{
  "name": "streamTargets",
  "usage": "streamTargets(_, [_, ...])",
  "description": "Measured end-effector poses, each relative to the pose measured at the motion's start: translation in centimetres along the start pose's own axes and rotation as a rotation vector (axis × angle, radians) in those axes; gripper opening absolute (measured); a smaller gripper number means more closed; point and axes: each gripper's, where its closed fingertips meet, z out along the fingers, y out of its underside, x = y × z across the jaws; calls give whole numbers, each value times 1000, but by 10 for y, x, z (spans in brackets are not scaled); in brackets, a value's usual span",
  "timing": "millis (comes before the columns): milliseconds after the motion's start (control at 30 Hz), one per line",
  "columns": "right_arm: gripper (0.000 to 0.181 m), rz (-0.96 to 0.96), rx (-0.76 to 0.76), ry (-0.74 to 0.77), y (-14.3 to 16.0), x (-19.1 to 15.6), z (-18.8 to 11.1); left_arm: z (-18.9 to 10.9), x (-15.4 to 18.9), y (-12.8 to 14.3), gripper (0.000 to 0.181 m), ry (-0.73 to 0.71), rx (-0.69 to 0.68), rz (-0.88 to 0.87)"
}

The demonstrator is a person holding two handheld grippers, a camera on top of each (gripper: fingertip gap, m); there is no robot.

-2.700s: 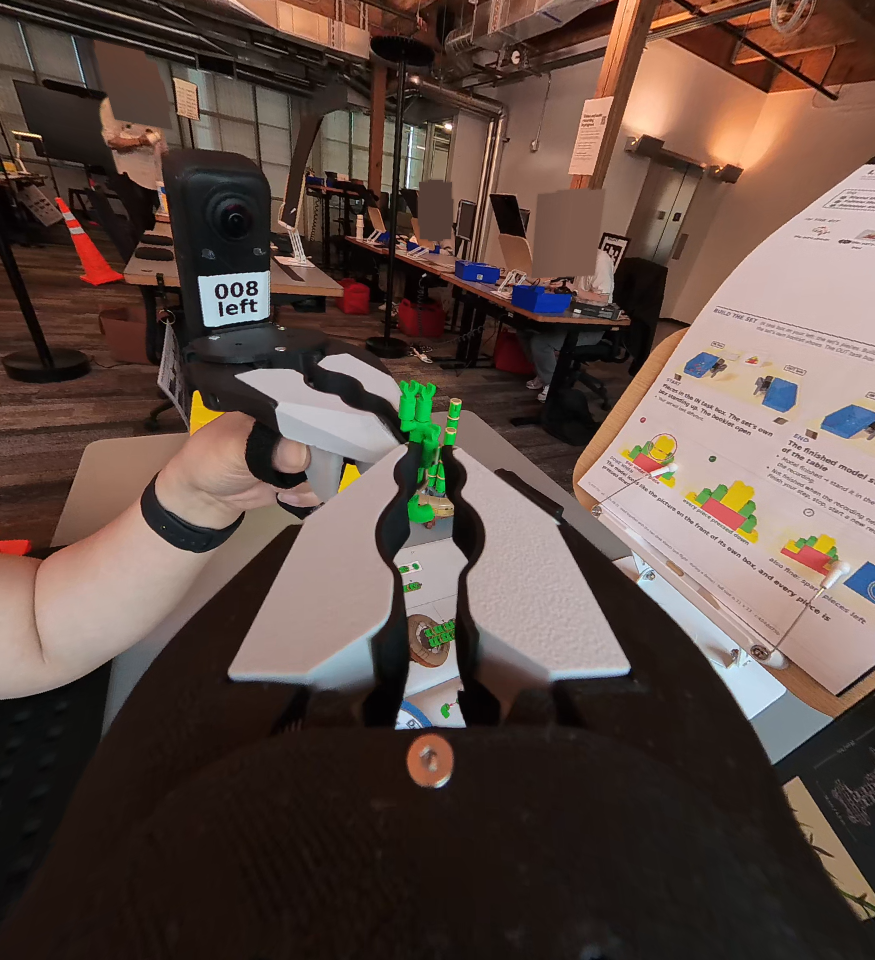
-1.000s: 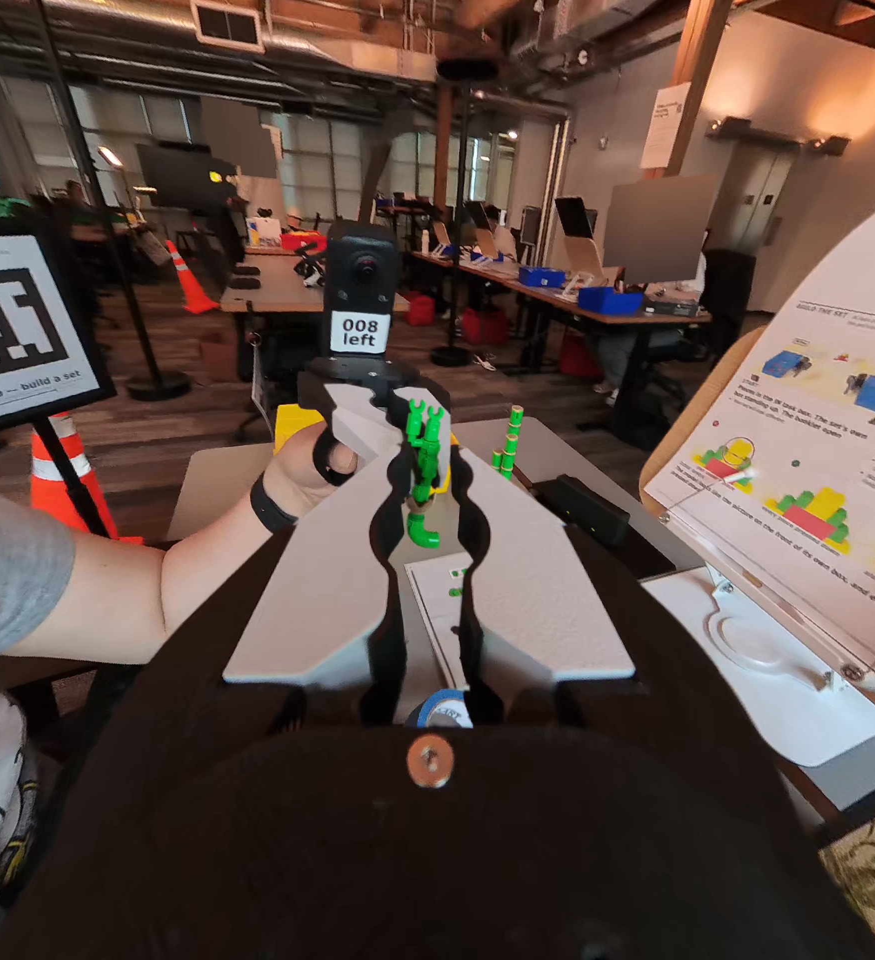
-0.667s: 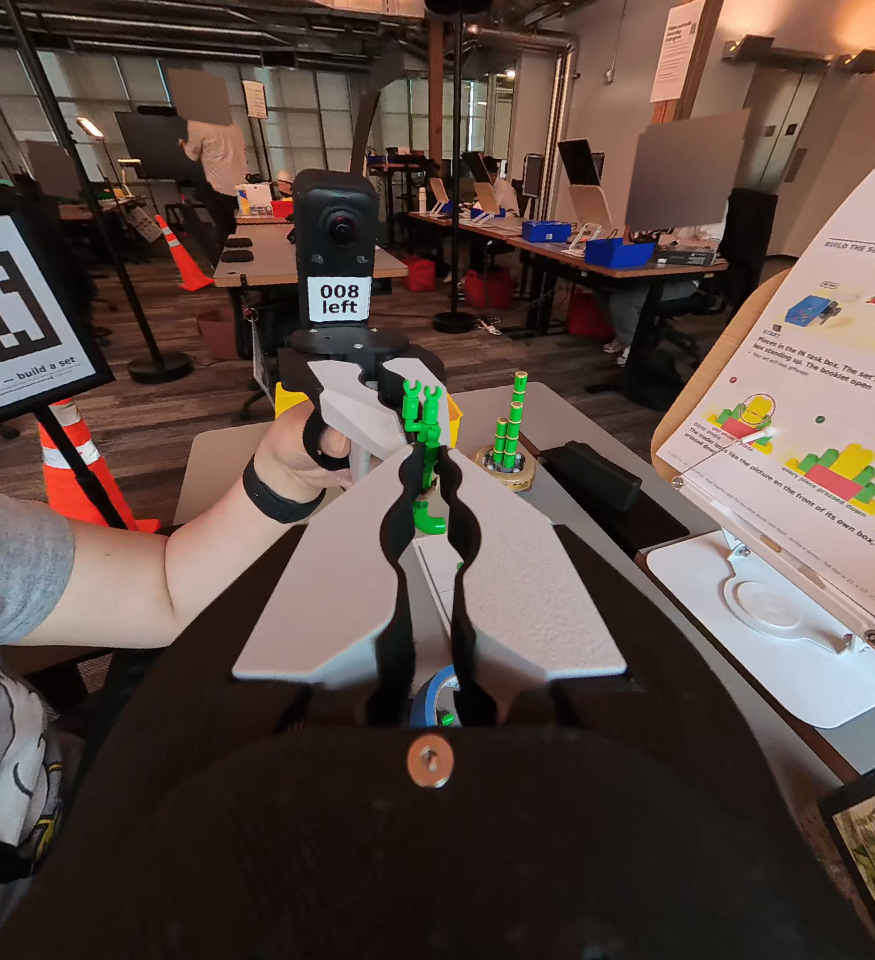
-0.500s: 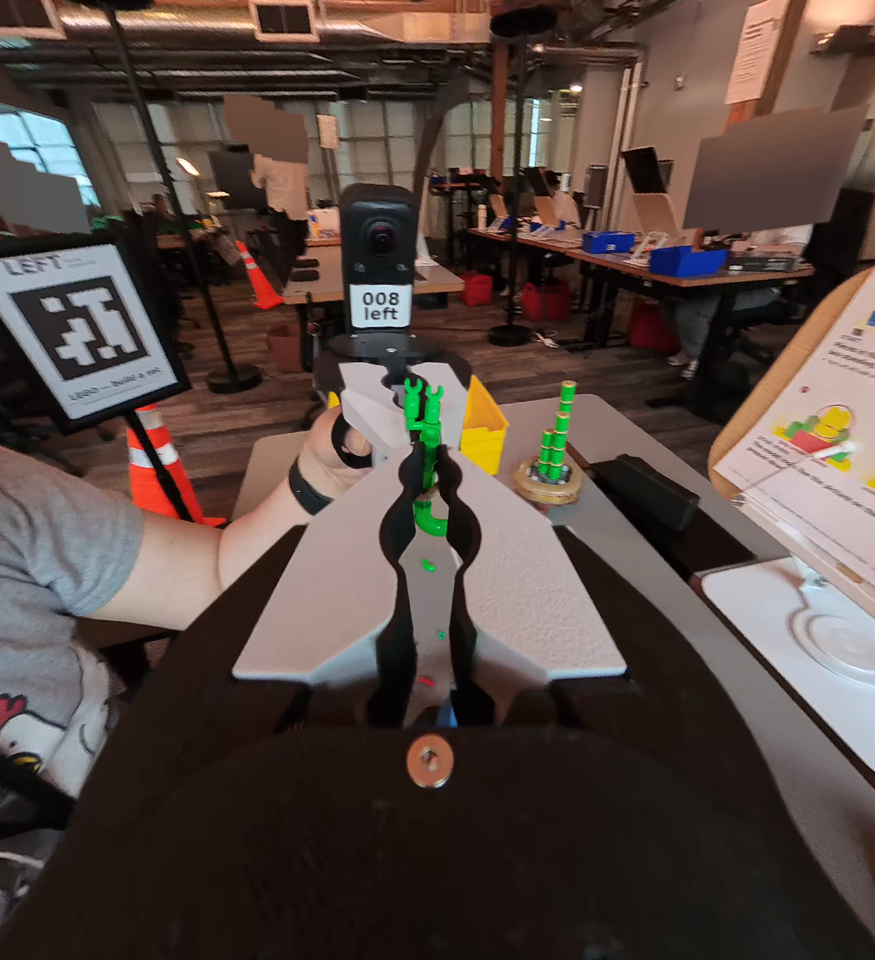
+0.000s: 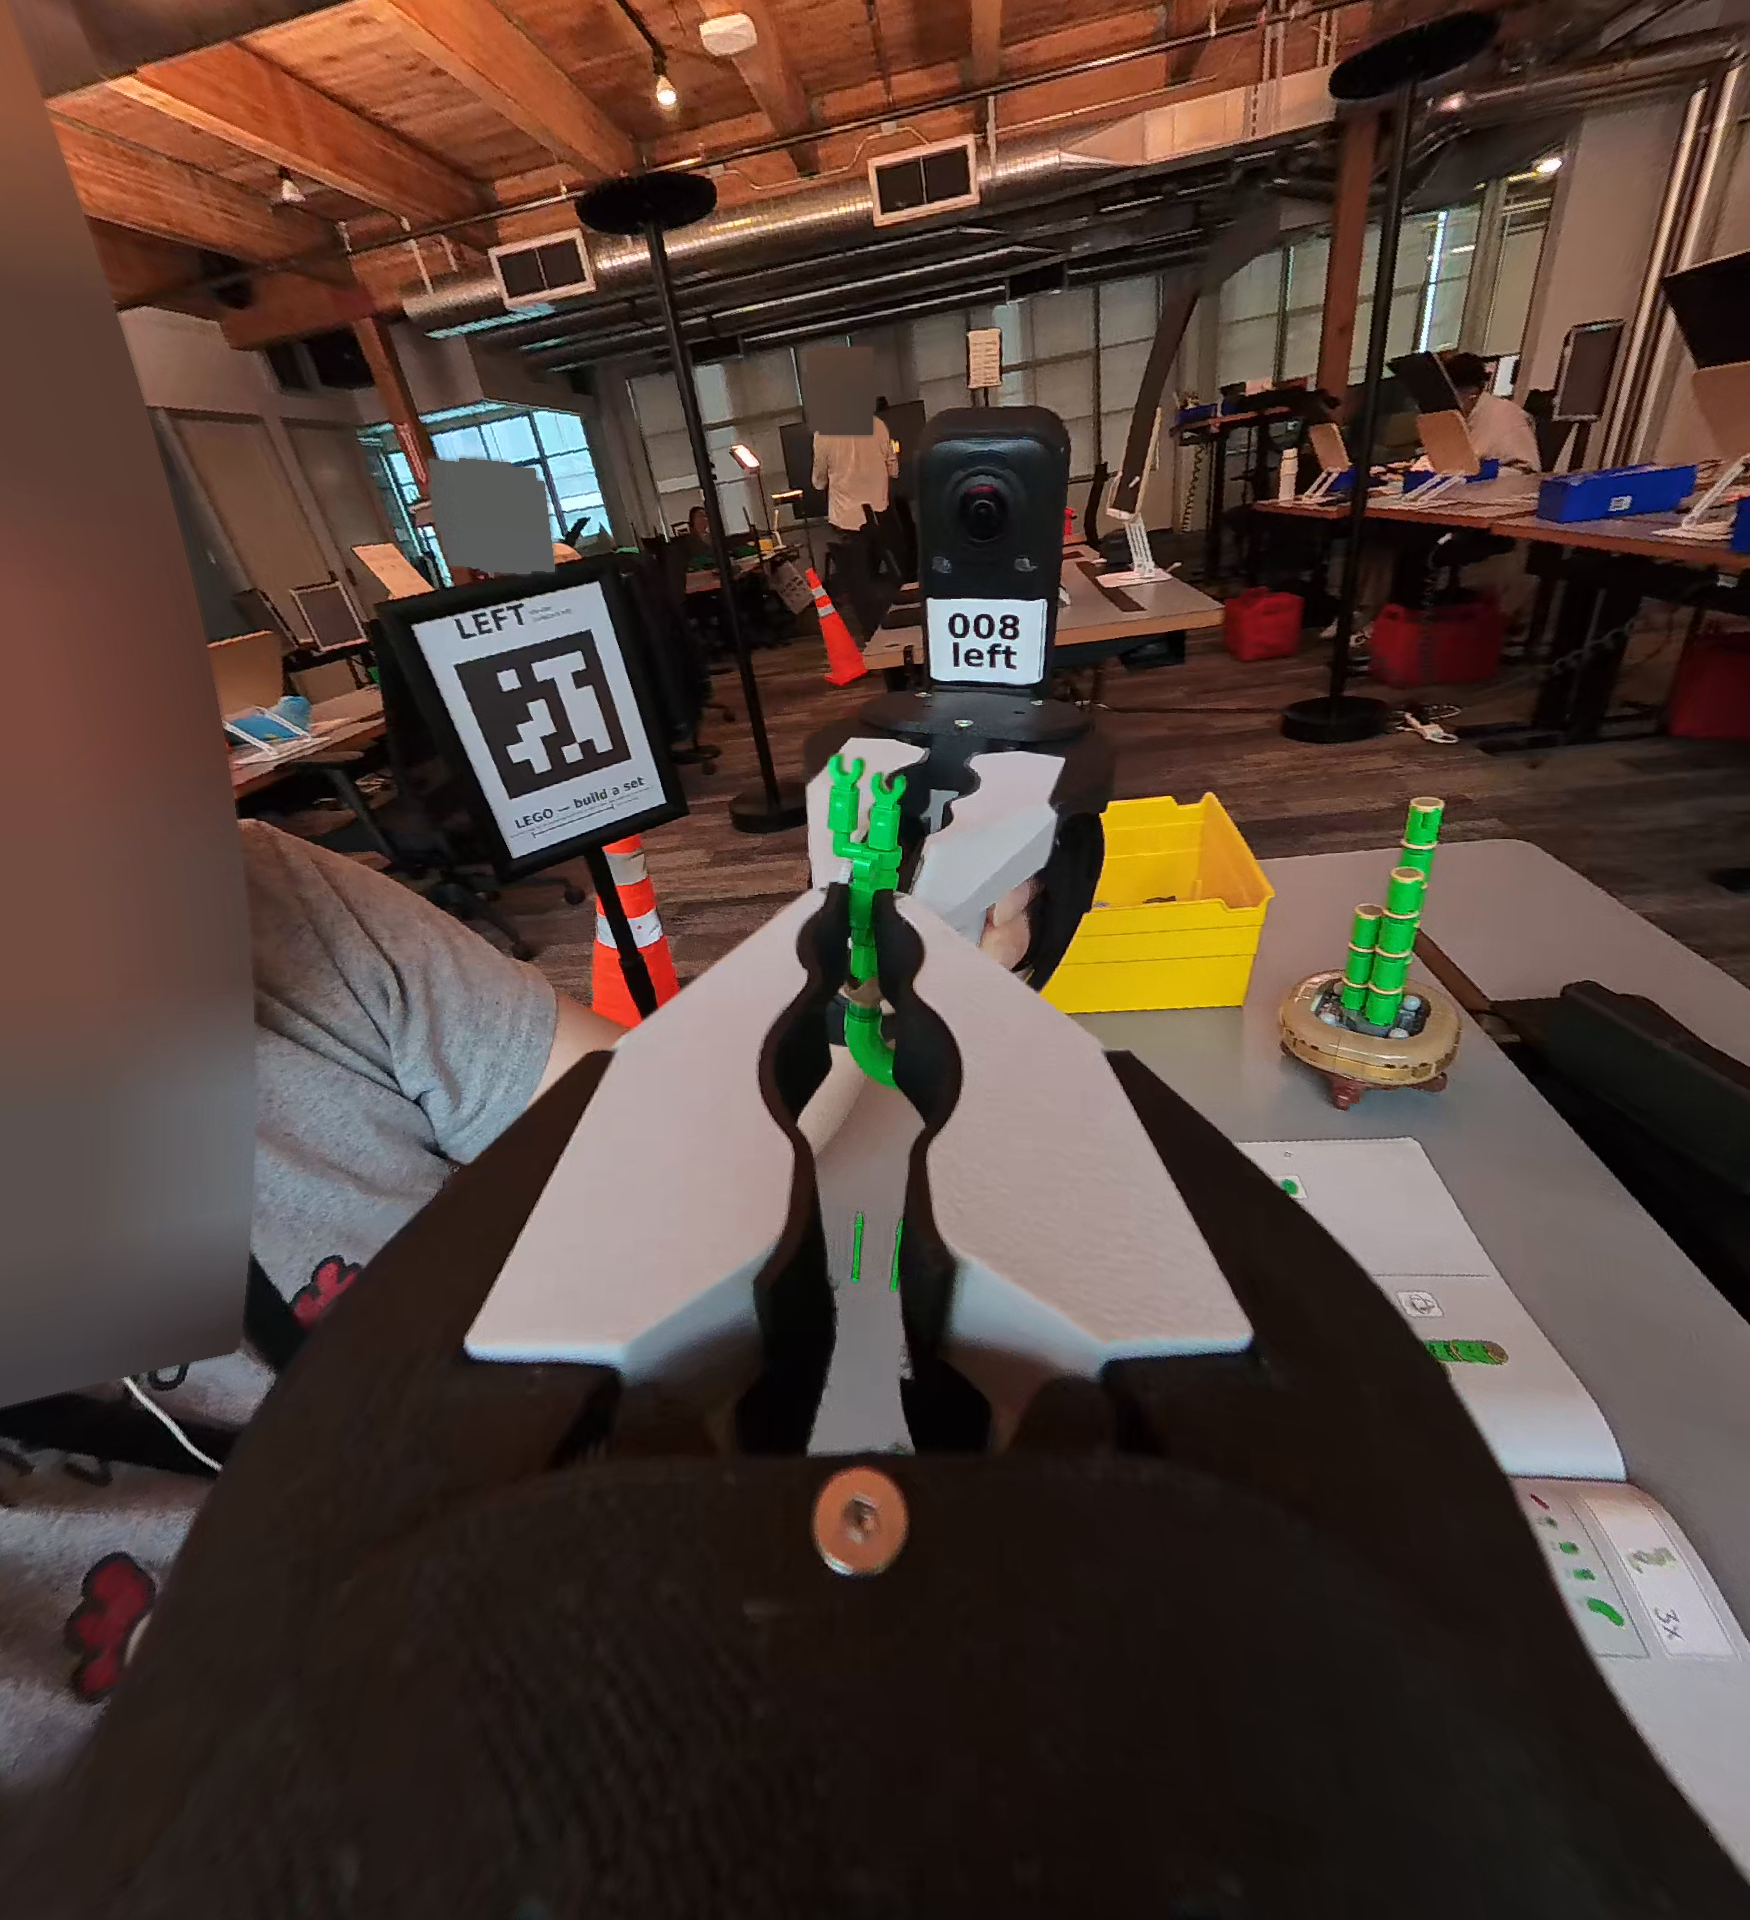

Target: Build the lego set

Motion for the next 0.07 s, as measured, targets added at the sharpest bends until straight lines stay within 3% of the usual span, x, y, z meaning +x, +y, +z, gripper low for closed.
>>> streamTargets(67, [2, 4, 0, -11, 0, -1, 1, 0, 2, 0, 4, 15, 0, -6])
